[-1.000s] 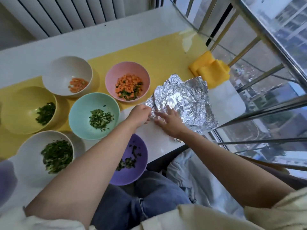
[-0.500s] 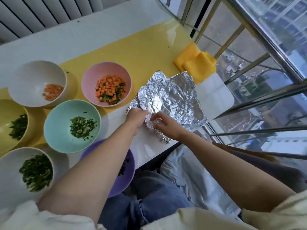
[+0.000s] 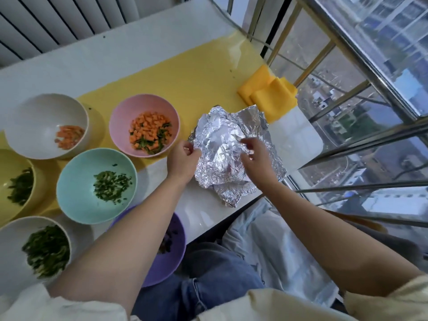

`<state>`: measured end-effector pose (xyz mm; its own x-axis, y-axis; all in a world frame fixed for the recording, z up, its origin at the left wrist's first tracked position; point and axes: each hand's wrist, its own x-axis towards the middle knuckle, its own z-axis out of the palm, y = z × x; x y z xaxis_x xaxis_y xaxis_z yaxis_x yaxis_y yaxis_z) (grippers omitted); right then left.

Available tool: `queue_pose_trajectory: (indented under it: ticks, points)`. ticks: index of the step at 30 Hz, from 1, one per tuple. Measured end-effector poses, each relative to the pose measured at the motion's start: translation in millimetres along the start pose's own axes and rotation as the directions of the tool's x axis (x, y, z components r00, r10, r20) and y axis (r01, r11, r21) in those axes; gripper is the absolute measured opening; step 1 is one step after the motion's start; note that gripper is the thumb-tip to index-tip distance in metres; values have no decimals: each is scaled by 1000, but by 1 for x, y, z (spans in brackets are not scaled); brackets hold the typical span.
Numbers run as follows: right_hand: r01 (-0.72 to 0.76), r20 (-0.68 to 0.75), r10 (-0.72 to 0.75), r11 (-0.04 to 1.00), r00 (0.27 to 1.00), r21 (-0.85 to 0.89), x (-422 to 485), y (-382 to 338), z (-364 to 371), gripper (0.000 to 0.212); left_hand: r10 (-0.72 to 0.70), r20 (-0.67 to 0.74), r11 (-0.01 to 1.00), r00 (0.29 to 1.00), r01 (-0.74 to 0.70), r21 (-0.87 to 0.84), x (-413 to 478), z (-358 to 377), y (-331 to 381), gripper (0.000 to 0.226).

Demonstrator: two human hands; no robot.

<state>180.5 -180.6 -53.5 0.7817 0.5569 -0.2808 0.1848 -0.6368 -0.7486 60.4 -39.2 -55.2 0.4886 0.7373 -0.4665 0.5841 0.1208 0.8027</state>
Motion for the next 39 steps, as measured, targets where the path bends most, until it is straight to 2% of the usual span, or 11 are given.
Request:
queue_pose_trajectory:
  ticks: [4,9,11,15,18,20,24,31,34,36,39]
  points:
    - [-66,-171,42,989,984,-136,16,-10,2,53,103,3,992,995,-102,-69,-4,-37,13,16]
    - [-205,-44,226,937,973,283,24,-47,14,54,100,-90,965,991,-119,-233,-12,-97,13,15]
    - [-109,13,110,949,994,295,17,-69,24,28,73,-173,944,982,-124,-306,-21,-125,6,20]
    - [65,47,-86,940,995,334,-3,-123,63,36,-96,-256,850,962,-55,-524,-45,-181,-17,5]
    - [164,65,-196,927,978,338,-27,-163,100,32,-184,-175,710,967,8,-704,-76,-221,-40,74]
    - [212,100,-261,914,960,347,-46,-185,127,32,-206,-250,652,946,-57,-756,-96,-249,-64,43]
    - [229,203,-320,899,925,373,-89,-215,185,34,-278,-446,635,851,-185,-750,-146,-295,-116,3]
    - [269,414,-415,891,810,367,-210,-262,289,24,-393,-685,791,614,-154,-592,-244,-379,-219,23]
    - [263,463,-401,905,790,335,-252,-267,330,30,-474,-670,736,571,-160,-658,-280,-410,-255,24]
    - [266,476,-387,915,790,304,-274,-268,354,24,-560,-572,620,599,-155,-769,-297,-425,-275,22]
    - [238,471,-341,934,814,265,-298,-268,384,21,-537,-395,480,746,-115,-870,-307,-438,-295,23]
